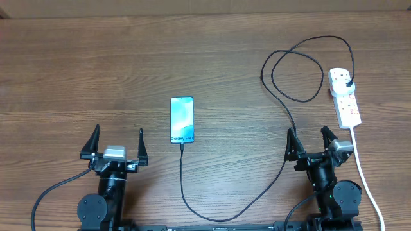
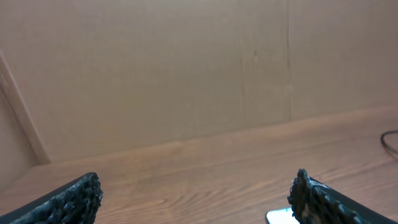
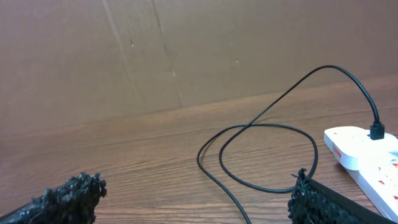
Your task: Plug charger to phone and switch on socket
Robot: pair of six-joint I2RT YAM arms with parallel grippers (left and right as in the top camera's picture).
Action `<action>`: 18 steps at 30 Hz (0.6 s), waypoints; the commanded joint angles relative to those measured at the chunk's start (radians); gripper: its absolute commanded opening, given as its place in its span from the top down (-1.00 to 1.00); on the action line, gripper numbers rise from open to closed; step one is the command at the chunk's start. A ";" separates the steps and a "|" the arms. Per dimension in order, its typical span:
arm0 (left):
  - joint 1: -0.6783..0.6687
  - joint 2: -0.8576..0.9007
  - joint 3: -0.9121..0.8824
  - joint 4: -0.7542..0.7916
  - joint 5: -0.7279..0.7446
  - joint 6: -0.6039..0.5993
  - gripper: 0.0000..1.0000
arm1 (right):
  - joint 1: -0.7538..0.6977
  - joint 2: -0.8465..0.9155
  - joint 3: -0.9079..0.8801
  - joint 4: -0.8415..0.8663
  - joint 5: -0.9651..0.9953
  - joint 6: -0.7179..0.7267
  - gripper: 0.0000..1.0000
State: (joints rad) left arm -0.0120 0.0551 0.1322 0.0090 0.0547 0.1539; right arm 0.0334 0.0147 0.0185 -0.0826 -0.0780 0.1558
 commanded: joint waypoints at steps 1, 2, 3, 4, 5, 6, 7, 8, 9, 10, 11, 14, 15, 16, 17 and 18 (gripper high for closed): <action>0.008 -0.038 -0.048 0.004 -0.010 0.072 -0.99 | 0.006 -0.012 -0.011 0.005 0.006 -0.004 -1.00; 0.008 -0.045 -0.058 0.004 -0.011 0.072 -0.99 | 0.006 -0.012 -0.011 0.005 0.006 -0.004 -0.99; 0.008 -0.053 -0.068 0.004 -0.011 0.073 -0.99 | 0.006 -0.012 -0.011 0.005 0.006 -0.004 -1.00; 0.008 -0.053 -0.075 0.006 -0.010 0.079 -0.99 | 0.006 -0.012 -0.011 0.005 0.006 -0.004 -1.00; 0.008 -0.052 -0.081 0.005 -0.010 0.079 -0.99 | 0.006 -0.012 -0.011 0.005 0.006 -0.004 -1.00; 0.008 -0.052 -0.085 0.005 -0.010 0.079 -0.99 | 0.006 -0.012 -0.011 0.005 0.006 -0.004 -1.00; 0.008 -0.052 -0.090 0.005 -0.010 0.079 -0.99 | 0.006 -0.012 -0.011 0.005 0.006 -0.004 -1.00; 0.008 -0.052 -0.095 0.005 -0.010 0.079 -0.99 | 0.006 -0.012 -0.011 0.005 0.006 -0.004 -1.00; 0.008 -0.052 -0.100 0.005 -0.010 0.079 -0.99 | 0.006 -0.012 -0.011 0.005 0.006 -0.004 -1.00; 0.008 -0.052 -0.106 0.004 -0.010 0.079 -0.99 | 0.006 -0.012 -0.011 0.005 0.006 -0.004 -1.00; 0.008 -0.052 -0.114 0.004 -0.010 0.080 -0.99 | 0.006 -0.012 -0.011 0.005 0.006 -0.004 -1.00; 0.008 -0.052 -0.128 -0.011 -0.010 0.092 -0.99 | 0.006 -0.012 -0.011 0.005 0.006 -0.004 -1.00; 0.008 -0.052 -0.128 -0.023 -0.010 0.100 -0.99 | 0.006 -0.012 -0.011 0.005 0.006 -0.004 -1.00; 0.008 -0.052 -0.128 -0.033 -0.010 0.113 -0.99 | 0.006 -0.012 -0.011 0.005 0.006 -0.004 -1.00; 0.008 -0.052 -0.128 -0.037 -0.010 0.117 -0.99 | 0.006 -0.012 -0.011 0.005 0.006 -0.004 -1.00; 0.008 -0.052 -0.128 -0.044 -0.010 0.121 -0.99 | 0.006 -0.012 -0.011 0.005 0.006 -0.004 -1.00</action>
State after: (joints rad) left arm -0.0120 0.0158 0.0132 -0.0303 0.0547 0.2359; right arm 0.0334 0.0147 0.0185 -0.0822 -0.0776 0.1562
